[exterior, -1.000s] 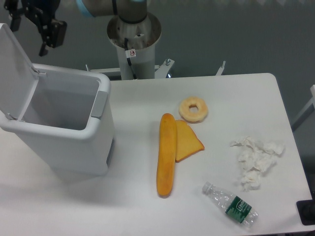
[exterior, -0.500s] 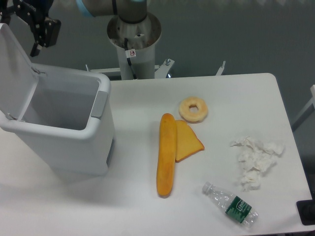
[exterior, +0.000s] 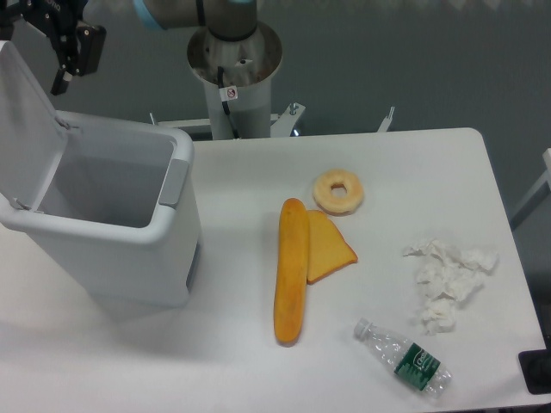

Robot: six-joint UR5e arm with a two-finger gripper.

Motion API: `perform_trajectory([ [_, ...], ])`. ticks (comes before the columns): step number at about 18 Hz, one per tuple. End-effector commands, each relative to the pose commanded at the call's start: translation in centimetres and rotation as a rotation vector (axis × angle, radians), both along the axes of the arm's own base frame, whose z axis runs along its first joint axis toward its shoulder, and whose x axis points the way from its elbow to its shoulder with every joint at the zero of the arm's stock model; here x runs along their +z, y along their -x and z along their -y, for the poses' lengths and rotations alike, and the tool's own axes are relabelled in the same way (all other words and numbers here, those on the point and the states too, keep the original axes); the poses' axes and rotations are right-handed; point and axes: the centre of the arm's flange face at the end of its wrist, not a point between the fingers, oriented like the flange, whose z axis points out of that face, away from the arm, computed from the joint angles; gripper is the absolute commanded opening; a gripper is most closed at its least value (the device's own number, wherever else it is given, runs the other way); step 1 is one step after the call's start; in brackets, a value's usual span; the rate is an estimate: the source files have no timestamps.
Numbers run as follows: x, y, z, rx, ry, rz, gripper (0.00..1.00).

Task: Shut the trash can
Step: 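Push the lid forward and down onto the trash can opening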

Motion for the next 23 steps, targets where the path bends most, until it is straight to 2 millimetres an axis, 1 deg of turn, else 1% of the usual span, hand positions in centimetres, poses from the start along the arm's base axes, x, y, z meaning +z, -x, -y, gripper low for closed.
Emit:
perform_trajectory([
  [8,0.2,5.6,1.2,0.117,-0.003,-0.019,1.0],
  [11,0.3,7.2,1.7,0.15,-0.008,-0.025,1.0],
  [14,-1.6,8.7,0.7,0.141,0.035,-0.041,1.0],
  [19,-3.8,10.9,-0.7,0.161,0.079,-0.062,1.0],
  [23,-5.6,13.5,-1.4,0.193,0.093,-0.062,1.0],
])
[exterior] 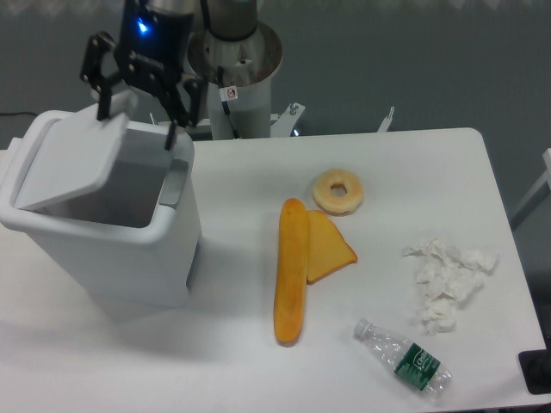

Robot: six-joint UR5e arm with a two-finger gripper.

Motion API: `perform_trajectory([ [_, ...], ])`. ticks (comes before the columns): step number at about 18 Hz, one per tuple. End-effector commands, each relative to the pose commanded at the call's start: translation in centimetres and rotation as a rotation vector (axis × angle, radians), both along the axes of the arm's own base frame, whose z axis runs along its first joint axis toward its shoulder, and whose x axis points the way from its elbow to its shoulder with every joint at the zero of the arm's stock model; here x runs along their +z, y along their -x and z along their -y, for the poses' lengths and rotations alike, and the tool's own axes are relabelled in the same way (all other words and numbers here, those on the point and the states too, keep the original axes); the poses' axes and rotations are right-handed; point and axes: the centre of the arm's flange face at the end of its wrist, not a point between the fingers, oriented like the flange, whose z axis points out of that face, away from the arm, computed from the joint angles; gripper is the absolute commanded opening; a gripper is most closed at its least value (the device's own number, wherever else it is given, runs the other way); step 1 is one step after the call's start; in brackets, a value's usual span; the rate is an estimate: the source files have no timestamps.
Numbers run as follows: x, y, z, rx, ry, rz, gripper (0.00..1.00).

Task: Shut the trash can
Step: 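Push the lid forward and down onto the trash can opening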

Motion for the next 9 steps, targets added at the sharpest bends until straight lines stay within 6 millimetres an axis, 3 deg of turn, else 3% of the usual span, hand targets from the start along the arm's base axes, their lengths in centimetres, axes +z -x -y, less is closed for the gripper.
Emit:
perform_trajectory([
  [9,-4.0,3.0,-1.4,0.021,0.079,-0.012,1.0],
])
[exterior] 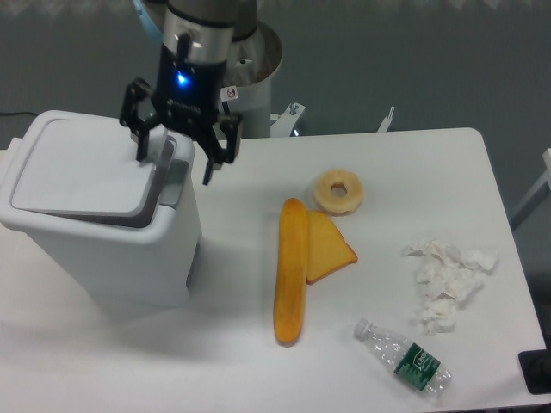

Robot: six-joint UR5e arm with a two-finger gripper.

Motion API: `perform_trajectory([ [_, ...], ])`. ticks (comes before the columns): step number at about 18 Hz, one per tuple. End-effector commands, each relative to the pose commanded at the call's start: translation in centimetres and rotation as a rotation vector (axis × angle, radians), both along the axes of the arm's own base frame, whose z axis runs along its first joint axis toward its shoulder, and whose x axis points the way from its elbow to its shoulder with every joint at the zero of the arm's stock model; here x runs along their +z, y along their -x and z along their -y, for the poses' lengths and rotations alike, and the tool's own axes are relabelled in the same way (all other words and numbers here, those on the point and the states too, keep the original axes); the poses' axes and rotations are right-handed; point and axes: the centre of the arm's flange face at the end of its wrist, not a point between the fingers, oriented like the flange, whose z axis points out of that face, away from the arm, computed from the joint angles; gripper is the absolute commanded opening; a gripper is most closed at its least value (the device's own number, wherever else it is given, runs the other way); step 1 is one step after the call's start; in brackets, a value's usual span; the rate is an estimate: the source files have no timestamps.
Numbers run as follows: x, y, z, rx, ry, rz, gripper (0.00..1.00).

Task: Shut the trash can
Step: 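Push the lid forward and down onto the trash can opening, then hold the gripper above the closed lid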

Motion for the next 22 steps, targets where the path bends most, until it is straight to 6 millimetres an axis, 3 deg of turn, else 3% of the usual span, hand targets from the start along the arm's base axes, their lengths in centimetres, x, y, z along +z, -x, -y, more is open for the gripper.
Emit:
perform_trajectory([
  [13,-0.8,0.6,-0.6,0.001,0.007,0.002,1.0],
  [17,-0.1,0.5,-0.5,0.006,-0.003,-0.005,1.0],
  [22,3.2,0.8,-0.5,0.013,-0.046,-0.048,1.0],
])
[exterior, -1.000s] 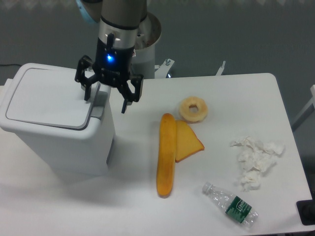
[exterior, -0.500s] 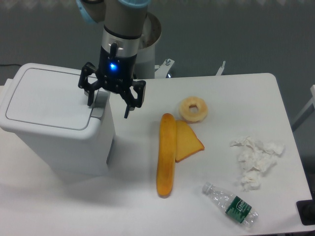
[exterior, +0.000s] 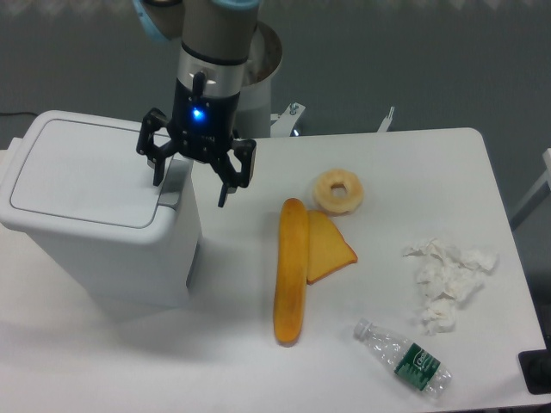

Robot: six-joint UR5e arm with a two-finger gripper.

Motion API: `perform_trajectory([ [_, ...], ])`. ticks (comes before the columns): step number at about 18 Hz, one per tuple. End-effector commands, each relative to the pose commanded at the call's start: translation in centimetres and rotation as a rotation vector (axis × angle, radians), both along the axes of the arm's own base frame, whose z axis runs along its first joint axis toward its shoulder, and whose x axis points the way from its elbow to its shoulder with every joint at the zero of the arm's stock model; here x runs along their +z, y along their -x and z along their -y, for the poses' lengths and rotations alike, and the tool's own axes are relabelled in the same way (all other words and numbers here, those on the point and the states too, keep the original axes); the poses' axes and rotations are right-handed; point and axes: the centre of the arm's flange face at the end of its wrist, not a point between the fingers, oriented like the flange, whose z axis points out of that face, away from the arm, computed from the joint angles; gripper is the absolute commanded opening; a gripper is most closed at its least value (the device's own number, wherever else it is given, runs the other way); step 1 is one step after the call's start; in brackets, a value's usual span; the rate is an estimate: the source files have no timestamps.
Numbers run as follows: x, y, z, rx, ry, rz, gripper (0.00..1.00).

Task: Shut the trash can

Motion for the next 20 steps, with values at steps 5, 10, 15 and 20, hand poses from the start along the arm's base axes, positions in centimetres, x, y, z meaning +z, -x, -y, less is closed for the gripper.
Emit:
perform_trajectory([
  [5,0.4,7.5,4.1,0.079,0.011,-0.067,1.0],
  [10,-3.9,17.4,9.4,0.12,0.122,-0.111,1.0],
  [15,-8.7,25.6,13.4,0.035,0.218,-0.143,1.0],
  [20,-12.5,32.0,16.1,0.021,0.275,-0.142,1.0],
])
